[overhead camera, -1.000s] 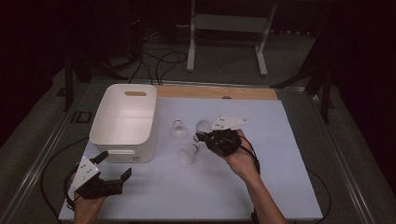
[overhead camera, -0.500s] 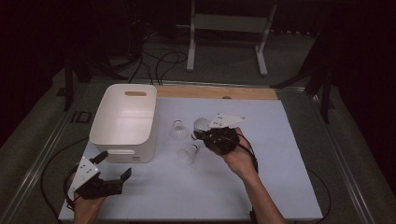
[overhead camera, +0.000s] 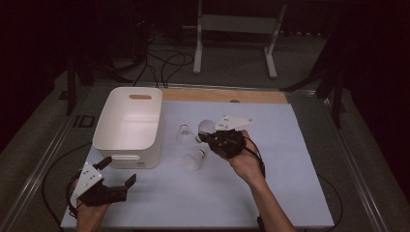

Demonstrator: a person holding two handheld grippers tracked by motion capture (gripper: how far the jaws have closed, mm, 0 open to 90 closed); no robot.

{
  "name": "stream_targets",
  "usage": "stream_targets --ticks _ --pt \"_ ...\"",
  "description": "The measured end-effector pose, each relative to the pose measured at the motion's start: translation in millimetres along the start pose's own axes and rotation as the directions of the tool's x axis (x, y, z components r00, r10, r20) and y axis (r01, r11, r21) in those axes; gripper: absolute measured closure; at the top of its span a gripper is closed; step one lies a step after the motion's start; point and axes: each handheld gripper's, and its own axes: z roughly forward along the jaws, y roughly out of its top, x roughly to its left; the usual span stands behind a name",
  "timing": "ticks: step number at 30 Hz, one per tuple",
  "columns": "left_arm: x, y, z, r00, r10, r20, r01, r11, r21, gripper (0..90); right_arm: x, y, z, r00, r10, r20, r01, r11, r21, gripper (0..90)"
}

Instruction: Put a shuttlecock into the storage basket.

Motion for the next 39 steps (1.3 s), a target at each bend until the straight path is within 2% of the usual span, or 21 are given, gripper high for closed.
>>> stream_targets --ticks 39 --pt "-0.3 -0.2 0.7 1.0 -0.002 0.001 0.002 1.0 0.001 0.0 -3.4 20.8 10.1 0.9995 0.023 -0.021 -0.024 0.999 -0.023 89.2"
